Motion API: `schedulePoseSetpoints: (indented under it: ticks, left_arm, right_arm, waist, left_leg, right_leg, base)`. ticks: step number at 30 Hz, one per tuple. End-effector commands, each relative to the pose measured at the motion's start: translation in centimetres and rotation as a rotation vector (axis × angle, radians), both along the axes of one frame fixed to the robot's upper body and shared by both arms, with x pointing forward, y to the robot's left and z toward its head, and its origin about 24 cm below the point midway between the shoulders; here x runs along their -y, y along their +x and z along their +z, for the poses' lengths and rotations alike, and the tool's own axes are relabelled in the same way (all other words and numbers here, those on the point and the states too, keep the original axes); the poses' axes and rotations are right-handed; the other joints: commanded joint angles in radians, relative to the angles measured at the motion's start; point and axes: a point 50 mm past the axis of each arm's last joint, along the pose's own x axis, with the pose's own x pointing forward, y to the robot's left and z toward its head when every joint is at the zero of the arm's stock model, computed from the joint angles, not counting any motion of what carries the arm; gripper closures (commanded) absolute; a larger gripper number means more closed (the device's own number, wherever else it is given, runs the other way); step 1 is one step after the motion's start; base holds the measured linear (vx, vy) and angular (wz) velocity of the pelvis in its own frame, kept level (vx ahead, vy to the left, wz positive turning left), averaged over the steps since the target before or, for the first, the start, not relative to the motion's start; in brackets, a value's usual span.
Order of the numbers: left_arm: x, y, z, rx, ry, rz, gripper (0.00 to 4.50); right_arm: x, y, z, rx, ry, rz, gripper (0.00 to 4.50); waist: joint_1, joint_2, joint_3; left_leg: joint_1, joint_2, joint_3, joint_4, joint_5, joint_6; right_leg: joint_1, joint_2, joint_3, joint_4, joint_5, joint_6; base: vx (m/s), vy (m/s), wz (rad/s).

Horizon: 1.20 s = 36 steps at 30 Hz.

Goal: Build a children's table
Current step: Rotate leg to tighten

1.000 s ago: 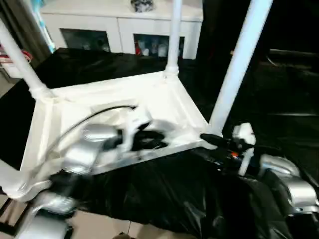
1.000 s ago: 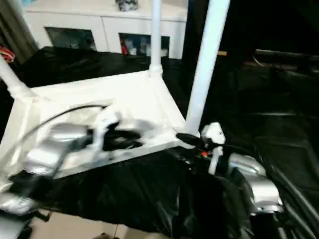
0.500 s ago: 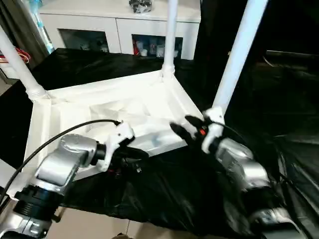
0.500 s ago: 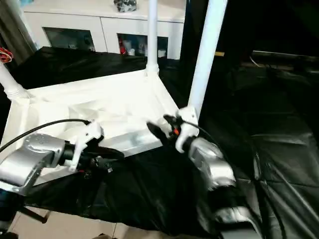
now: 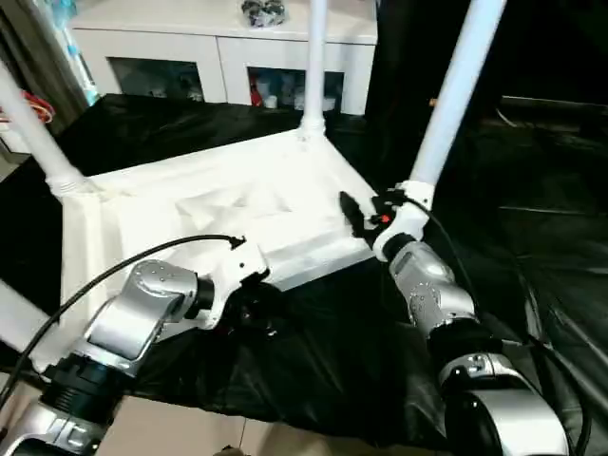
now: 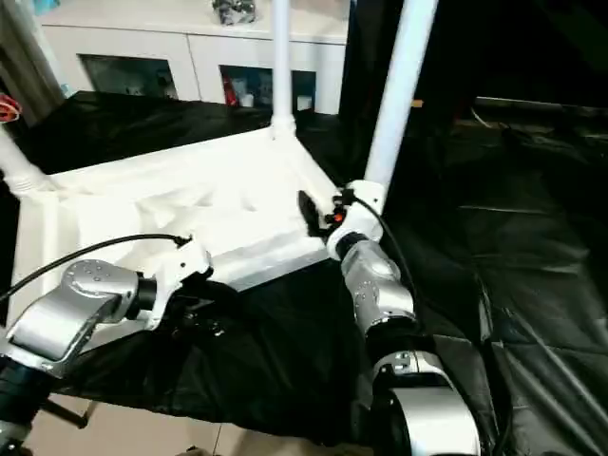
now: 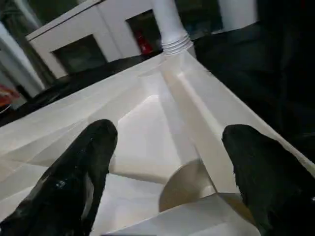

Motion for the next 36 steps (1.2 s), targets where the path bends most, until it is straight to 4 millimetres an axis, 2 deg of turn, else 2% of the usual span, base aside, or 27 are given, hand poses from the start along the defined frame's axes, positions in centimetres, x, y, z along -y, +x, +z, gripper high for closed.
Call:
schedulePoseSetpoints:
  ticks: [1, 6, 8, 10, 12, 15, 19, 20, 21, 22, 23, 24, 25, 27, 29, 30, 33, 34, 36]
  left_arm:
    - [-0.6, 0.3, -0.2, 0.009, 0.038, 0.036, 0.53]
    - [-0.5, 1.0, -0.1, 0.095, 0.039, 0.056, 0.24]
    - [-0.4, 1.5, 0.0, 0.136, 0.039, 0.074, 0.07]
    - [-0.2, 2.0, 0.0, 0.167, 0.038, 0.091, 0.02]
    - [0.0, 2.4, 0.1, 0.195, 0.045, 0.098, 0.02]
    - [0.4, 2.9, 0.1, 0.23, 0.042, 0.112, 0.02]
    - [0.6, 3.2, 0.2, 0.267, 0.027, 0.125, 0.02]
    - [0.9, 3.3, 0.4, 0.29, -0.001, 0.117, 0.02]
    - [0.9, 3.3, 0.4, 0.29, -0.001, 0.117, 0.02]
    - [1.1, 3.3, 0.6, 0.305, -0.032, 0.119, 0.02]
    - [1.3, 3.3, 0.8, 0.321, -0.065, 0.119, 0.02]
    - [1.3, 3.3, 0.8, 0.321, -0.065, 0.119, 0.02]
    - [1.3, 3.3, 1.0, 0.334, -0.09, 0.121, 0.02]
    - [1.3, 3.2, 1.5, 0.368, -0.158, 0.143, 0.02]
    - [1.0, 3.1, 2.0, 0.401, -0.223, 0.189, 0.02]
    - [1.0, 3.1, 2.0, 0.404, -0.231, 0.194, 0.02]
    - [0.6, 2.7, 2.6, 0.43, -0.324, 0.25, 0.02]
    - [0.1, 2.3, 2.8, 0.43, -0.366, 0.276, 0.02]
    - [-0.8, 1.5, 3.0, 0.413, -0.423, 0.31, 0.02]
  right_arm:
    - [2.5, 0.3, 0.2, 0.0, 0.01, -0.116, 0.59]
    - [5.3, 0.7, 0.5, -0.001, -0.005, -0.225, 0.59]
    - [6.3, 0.8, 0.7, 0.007, -0.021, -0.259, 0.59]
    - [7.2, 0.8, 0.9, 0.017, -0.038, -0.285, 0.59]
    - [8.3, 0.7, 1.0, 0.029, -0.062, -0.308, 0.59]
    - [9.9, 0.3, 1.0, 0.037, -0.077, -0.347, 0.59]
    - [11.4, -0.1, 1.0, 0.042, -0.096, -0.385, 0.59]
    - [12.5, -0.4, 1.0, 0.044, -0.106, -0.416, 0.59]
    - [12.5, -0.4, 1.0, 0.044, -0.106, -0.416, 0.59]
    - [13.3, -0.7, 0.9, 0.046, -0.117, -0.438, 0.59]
    - [14.0, -0.9, 0.9, 0.043, -0.121, -0.464, 0.59]
    - [14.0, -0.9, 0.9, 0.043, -0.121, -0.464, 0.59]
    - [14.6, -1.1, 0.9, 0.041, -0.123, -0.486, 0.59]
    - [16.1, -1.7, 0.9, 0.035, -0.142, -0.539, 0.59]
    - [17.2, -2.1, 0.9, 0.035, -0.145, -0.583, 0.59]
    - [17.3, -2.2, 0.9, 0.034, -0.145, -0.588, 0.59]
    - [17.7, -2.5, 0.8, 0.038, -0.148, -0.598, 0.59]
    - [17.6, -2.6, 0.7, 0.043, -0.156, -0.58, 0.59]
    - [17.1, -2.7, 0.6, 0.057, -0.183, -0.535, 0.59]
  waist:
    - [-0.005, 0.0, -0.063]
    - [-0.001, 0.0, -0.063]
    - [0.003, -0.001, -0.064]
    - [0.011, -0.003, -0.065]
    - [0.013, -0.005, -0.066]
    - [0.014, -0.007, -0.068]
    - [0.015, -0.009, -0.073]
    - [0.016, -0.008, -0.074]
    - [0.017, -0.008, -0.075]
    - [0.019, -0.005, -0.075]
    - [0.019, -0.007, -0.075]
    - [0.019, -0.008, -0.075]
    - [0.02, -0.009, -0.074]
    - [0.02, -0.004, -0.073]
    - [0.021, -0.007, -0.073]
    - [0.021, -0.003, -0.073]
    - [0.018, -0.003, -0.071]
    - [0.016, 0.001, -0.071]
    - [0.013, -0.003, -0.072]
  left_leg:
    - [0.018, 0.016, -0.006, -0.071, -0.174, 0.006]
    - [0.019, 0.016, -0.003, -0.069, -0.182, 0.008]
    - [0.018, 0.016, -0.003, -0.068, -0.186, 0.008]
    - [0.018, 0.015, -0.002, -0.066, -0.179, 0.008]
    - [0.016, 0.014, -0.003, -0.065, -0.166, 0.011]
    - [0.013, 0.013, -0.003, -0.062, -0.152, 0.017]
    - [0.006, 0.01, -0.002, -0.056, -0.102, 0.043]
    - [0.006, 0.011, -0.003, -0.054, -0.09, 0.051]
    - [0.008, 0.012, -0.001, -0.053, -0.089, 0.055]
    - [0.009, 0.012, -0.001, -0.052, -0.09, 0.062]
    - [0.008, 0.012, 0.0, -0.052, -0.097, 0.065]
    - [0.008, 0.012, 0.001, -0.051, -0.1, 0.066]
    - [0.007, 0.012, 0.0, -0.051, -0.105, 0.067]
    - [0.008, 0.013, 0.0, -0.052, -0.118, 0.063]
    - [0.008, 0.013, 0.0, -0.051, -0.129, 0.059]
    - [0.007, 0.013, 0.0, -0.051, -0.13, 0.059]
    - [0.005, 0.014, -0.001, -0.052, -0.151, 0.055]
    - [0.005, 0.013, -0.002, -0.053, -0.159, 0.054]
    - [0.002, 0.014, -0.002, -0.052, -0.162, 0.055]
  right_leg:
    - [0.046, -0.038, 0.039, -0.055, -0.178, -0.223]
    - [0.044, -0.037, 0.038, -0.055, -0.174, -0.224]
    - [0.046, -0.037, 0.038, -0.057, -0.184, -0.215]
    - [0.047, -0.038, 0.038, -0.057, -0.193, -0.208]
    - [0.048, -0.037, 0.037, -0.056, -0.185, -0.203]
    - [0.051, -0.037, 0.036, -0.054, -0.169, -0.202]
    - [0.055, -0.035, 0.035, -0.046, -0.1, -0.222]
    - [0.055, -0.035, 0.034, -0.044, -0.077, -0.229]
    - [0.054, -0.035, 0.034, -0.043, -0.07, -0.234]
    - [0.052, -0.034, 0.034, -0.043, -0.061, -0.242]
    - [0.053, -0.033, 0.033, -0.043, -0.065, -0.244]
    - [0.053, -0.034, 0.034, -0.044, -0.065, -0.246]
    - [0.053, -0.034, 0.034, -0.044, -0.072, -0.247]
    - [0.052, -0.034, 0.033, -0.046, -0.089, -0.245]
    - [0.053, -0.034, 0.032, -0.046, -0.09, -0.245]
    - [0.053, -0.034, 0.032, -0.046, -0.093, -0.242]
    - [0.054, -0.035, 0.03, -0.05, -0.115, -0.236]
    - [0.053, -0.034, 0.029, -0.052, -0.129, -0.233]
    - [0.056, -0.035, 0.03, -0.049, -0.123, -0.233]
  base:
    - [0.0, 0.0, 0.0]
    - [0.0, 0.0, 0.0]
    - [0.0, 0.0, 0.0]
    - [0.0, 0.0, 0.0]
    - [0.0, 0.0, 0.0]
    - [0.0, 0.0, 0.0]
    - [0.0, 0.0, 0.0]
    - [0.0, 0.0, 0.0]
    - [0.0, 0.0, 0.0]
    - [0.0, 0.0, 0.0]
    - [0.0, 0.0, 0.0]
    - [0.0, 0.0, 0.0]
    - [0.0, 0.0, 0.0]
    - [0.0, 0.0, 0.0]
    - [0.0, 0.0, 0.0]
    - [0.0, 0.0, 0.0]
    - [0.0, 0.0, 0.0]
    - [0.0, 0.0, 0.0]
    - [0.0, 0.0, 0.0]
